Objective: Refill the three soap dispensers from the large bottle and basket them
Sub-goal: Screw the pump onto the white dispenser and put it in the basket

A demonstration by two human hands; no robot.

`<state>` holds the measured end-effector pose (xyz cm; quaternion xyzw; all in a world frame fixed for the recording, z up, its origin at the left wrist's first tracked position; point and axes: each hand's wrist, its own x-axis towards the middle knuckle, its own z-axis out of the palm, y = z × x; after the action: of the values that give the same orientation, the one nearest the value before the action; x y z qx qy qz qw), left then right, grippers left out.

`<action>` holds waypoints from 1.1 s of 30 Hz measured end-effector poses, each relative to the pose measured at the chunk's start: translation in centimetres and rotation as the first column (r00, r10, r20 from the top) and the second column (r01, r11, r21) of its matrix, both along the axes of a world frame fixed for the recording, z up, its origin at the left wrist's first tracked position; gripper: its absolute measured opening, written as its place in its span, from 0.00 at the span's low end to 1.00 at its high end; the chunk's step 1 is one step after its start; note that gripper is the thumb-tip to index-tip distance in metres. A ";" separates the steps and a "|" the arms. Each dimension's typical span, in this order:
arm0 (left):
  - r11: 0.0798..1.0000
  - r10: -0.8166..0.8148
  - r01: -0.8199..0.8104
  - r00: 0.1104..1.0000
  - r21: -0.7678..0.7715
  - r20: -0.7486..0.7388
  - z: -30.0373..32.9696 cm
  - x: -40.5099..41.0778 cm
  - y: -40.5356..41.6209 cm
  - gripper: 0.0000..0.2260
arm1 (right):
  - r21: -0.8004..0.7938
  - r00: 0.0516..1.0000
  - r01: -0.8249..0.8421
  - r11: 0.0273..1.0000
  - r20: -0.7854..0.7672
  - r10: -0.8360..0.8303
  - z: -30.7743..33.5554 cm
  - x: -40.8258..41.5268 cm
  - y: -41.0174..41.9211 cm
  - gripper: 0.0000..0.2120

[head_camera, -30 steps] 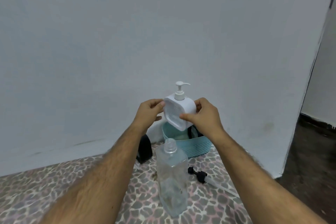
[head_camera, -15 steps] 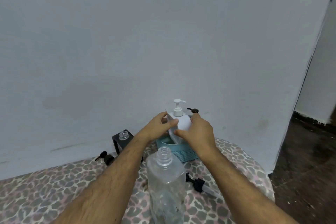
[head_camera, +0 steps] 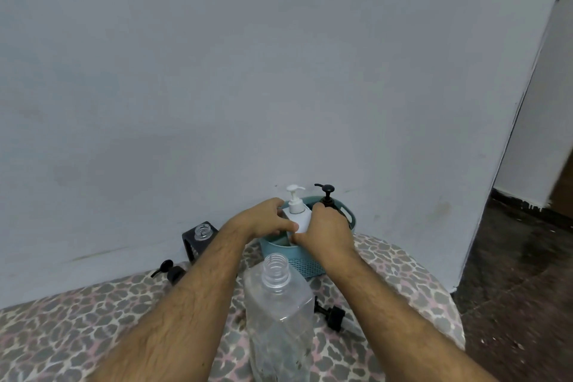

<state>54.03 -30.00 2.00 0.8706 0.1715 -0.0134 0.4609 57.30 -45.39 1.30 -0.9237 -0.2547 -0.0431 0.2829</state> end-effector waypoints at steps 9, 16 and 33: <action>0.998 0.020 -0.026 0.995 0.063 0.098 -1.2 0.1 -0.2 0.21 | -0.170 0.995 0.013 0.985 0.097 0.003 -0.3 0.8 0.1 0.08; 0.996 0.025 -0.038 0.986 0.077 0.164 -2.0 0.1 -0.2 0.21 | -0.173 0.988 0.036 0.984 0.155 -0.009 -0.5 1.6 0.0 0.10; 0.915 0.022 -0.131 0.960 0.381 0.278 0.6 -3.7 -2.5 0.19 | 0.091 0.983 -0.058 0.994 0.177 0.041 0.5 0.3 -2.1 0.07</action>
<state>50.37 -32.51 2.64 0.9320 0.1409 0.1576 0.2945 57.62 -47.46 1.84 -0.8950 -0.2992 -0.1289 0.3046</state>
